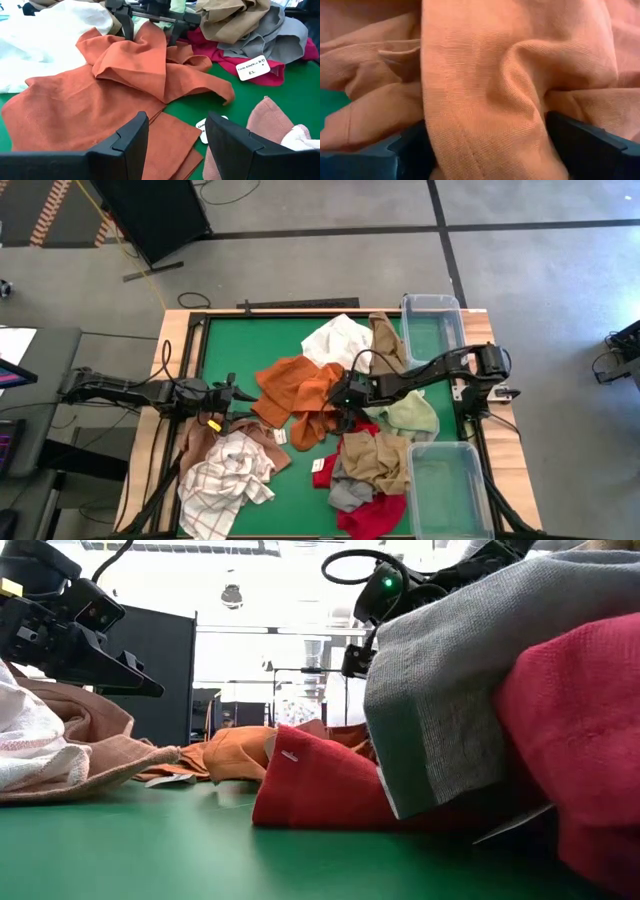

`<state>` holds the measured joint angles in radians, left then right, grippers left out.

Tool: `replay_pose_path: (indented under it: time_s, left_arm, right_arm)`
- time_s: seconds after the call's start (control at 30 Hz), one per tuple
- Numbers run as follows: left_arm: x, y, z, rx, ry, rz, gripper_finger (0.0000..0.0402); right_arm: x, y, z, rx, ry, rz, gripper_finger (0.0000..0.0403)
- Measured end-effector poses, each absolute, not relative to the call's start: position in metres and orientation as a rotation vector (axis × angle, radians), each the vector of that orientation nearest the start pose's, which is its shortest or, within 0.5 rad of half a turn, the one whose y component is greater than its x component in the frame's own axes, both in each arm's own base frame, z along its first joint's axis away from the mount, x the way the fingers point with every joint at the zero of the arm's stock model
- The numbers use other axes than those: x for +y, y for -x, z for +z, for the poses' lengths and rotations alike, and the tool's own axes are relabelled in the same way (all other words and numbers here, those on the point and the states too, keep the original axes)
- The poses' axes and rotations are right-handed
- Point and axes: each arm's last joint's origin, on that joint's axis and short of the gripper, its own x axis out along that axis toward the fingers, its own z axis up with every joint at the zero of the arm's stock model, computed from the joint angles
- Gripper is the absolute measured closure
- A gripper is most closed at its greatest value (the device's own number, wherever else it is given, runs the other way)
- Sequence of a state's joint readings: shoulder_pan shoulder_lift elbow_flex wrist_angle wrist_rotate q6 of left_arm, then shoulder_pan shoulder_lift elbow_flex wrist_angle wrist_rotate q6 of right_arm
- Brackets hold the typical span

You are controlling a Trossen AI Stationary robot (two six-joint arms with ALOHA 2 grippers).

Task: Sort towels by color in basket
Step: Put the right orange towel into the top transparent bin

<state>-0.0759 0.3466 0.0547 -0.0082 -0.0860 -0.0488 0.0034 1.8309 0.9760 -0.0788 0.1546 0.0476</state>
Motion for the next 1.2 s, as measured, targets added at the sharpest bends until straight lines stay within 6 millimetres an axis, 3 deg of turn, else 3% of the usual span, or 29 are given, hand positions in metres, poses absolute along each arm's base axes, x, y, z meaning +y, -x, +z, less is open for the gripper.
replay_pose_path:
  time_s: [0.13,0.3,0.4,0.57,0.67,0.9,1.2]
  left_arm:
    - [-0.006,-0.116,0.152,0.299,0.024,0.018,0.0217]
    - [-0.006,-0.116,0.152,0.296,0.024,0.018,0.0217]
    - [-0.006,-0.116,0.152,0.296,0.024,0.018,0.0217]
    - [-0.006,-0.116,0.152,0.297,0.024,0.018,0.0217]
    - [-0.006,-0.116,0.152,0.298,0.024,0.017,0.0217]
    - [-0.006,-0.116,0.152,0.298,0.024,0.018,0.0217]
    - [-0.006,-0.116,0.152,0.299,0.024,0.018,0.0217]
  right_arm:
    - [-0.003,-0.356,0.123,0.945,0.022,-0.163,0.0053]
    - [0.002,-0.368,0.107,0.967,0.026,-0.158,0.0135]
    - [0.004,-0.374,0.109,0.97,0.035,-0.155,0.0209]
    - [0.005,-0.376,0.129,0.963,0.052,-0.144,0.0362]
    - [0.005,-0.371,0.146,0.971,0.062,-0.134,0.0367]
    - [0.005,-0.35,0.21,0.885,0.093,-0.208,0.0367]
    - [-0.003,-0.287,0.304,0.671,0.152,-0.469,0.0367]
